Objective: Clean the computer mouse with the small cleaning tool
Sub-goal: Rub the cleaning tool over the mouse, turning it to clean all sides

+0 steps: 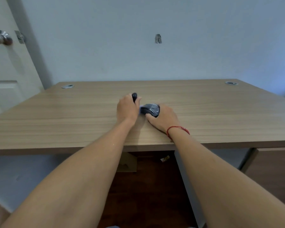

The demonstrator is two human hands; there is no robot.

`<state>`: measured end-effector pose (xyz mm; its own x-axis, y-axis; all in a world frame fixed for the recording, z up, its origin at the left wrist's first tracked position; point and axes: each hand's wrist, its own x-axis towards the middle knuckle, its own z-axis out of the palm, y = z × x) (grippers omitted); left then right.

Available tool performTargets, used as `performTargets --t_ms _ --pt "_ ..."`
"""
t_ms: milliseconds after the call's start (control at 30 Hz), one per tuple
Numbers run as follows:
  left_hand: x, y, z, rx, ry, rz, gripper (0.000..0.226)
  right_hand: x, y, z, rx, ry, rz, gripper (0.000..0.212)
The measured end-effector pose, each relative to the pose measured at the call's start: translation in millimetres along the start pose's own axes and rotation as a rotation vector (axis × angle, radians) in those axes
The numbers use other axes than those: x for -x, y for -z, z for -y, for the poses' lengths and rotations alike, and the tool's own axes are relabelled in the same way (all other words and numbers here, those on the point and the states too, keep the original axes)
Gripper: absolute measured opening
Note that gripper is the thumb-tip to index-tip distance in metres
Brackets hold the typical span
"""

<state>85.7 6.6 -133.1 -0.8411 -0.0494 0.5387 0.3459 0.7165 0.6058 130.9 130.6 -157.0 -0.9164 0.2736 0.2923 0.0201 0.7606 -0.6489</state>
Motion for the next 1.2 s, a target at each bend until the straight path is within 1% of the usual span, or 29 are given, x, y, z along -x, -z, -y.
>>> performTargets --t_ms 100,167,233,300,367,433,533,633,733,800,867,933,1000,1100,1200 --pt "3.3 3.7 3.8 -0.005 -0.010 0.011 0.041 -1.2 0.4 -1.0 -0.014 -0.005 0.004 0.044" --pt "0.8 6.7 0.1 0.049 -0.024 -0.015 0.040 -1.6 1.0 -1.0 -0.025 -0.006 0.000 0.040" --pt "-4.6 10.1 -6.9 0.131 -0.027 -0.051 0.039 -2.4 0.9 -1.5 -0.033 -0.005 -0.006 0.041" --pt "-6.4 11.2 -14.7 0.147 -0.064 -0.071 0.039 -1.7 1.6 -1.5 -0.053 -0.007 -0.009 0.040" --pt "-5.2 6.8 -17.6 0.102 -0.104 -0.044 0.038 -1.5 1.6 -1.6 -0.063 -0.007 -0.003 0.035" --pt "-2.8 -0.3 -13.4 0.043 -0.106 -0.023 0.038 -1.3 1.3 -1.3 -0.059 -0.003 -0.005 0.031" --pt "-0.3 -5.0 -1.0 -0.037 -0.053 -0.002 0.039 -0.7 1.6 -1.6 -0.064 0.000 -0.028 0.035" --pt "3.9 -3.3 6.0 -0.084 -0.064 0.030 0.038 0.2 2.0 -1.8 -0.069 -0.002 -0.027 0.037" --pt "-1.0 3.7 0.8 0.020 -0.053 -0.023 0.040 -1.5 1.1 -2.6 -0.071 -0.011 -0.015 0.042" --pt "-6.8 8.2 -7.5 0.139 -0.043 -0.072 0.040 -3.0 -0.3 -3.5 -0.057 -0.017 -0.003 0.046" --pt "-8.3 7.9 -15.1 0.219 -0.082 -0.066 0.037 -2.4 -0.4 -3.5 -0.039 -0.022 0.011 0.046" --pt "-3.2 1.1 -14.3 0.167 -0.117 -0.009 0.035 -1.4 -0.7 -3.3 -0.037 -0.030 0.020 0.044" --pt "2.4 -4.3 -5.3 0.078 -0.096 0.002 0.036 -1.1 -0.3 -3.2 -0.049 -0.033 0.018 0.045" --pt "5.0 -6.3 6.8 -0.048 -0.083 0.029 0.036 -3.0 0.2 -4.0 -0.050 -0.029 -0.006 0.052" --pt "3.5 -4.0 7.4 -0.051 -0.098 0.022 0.037 -5.6 0.7 -5.6 0.025 -0.017 -0.042 0.062"
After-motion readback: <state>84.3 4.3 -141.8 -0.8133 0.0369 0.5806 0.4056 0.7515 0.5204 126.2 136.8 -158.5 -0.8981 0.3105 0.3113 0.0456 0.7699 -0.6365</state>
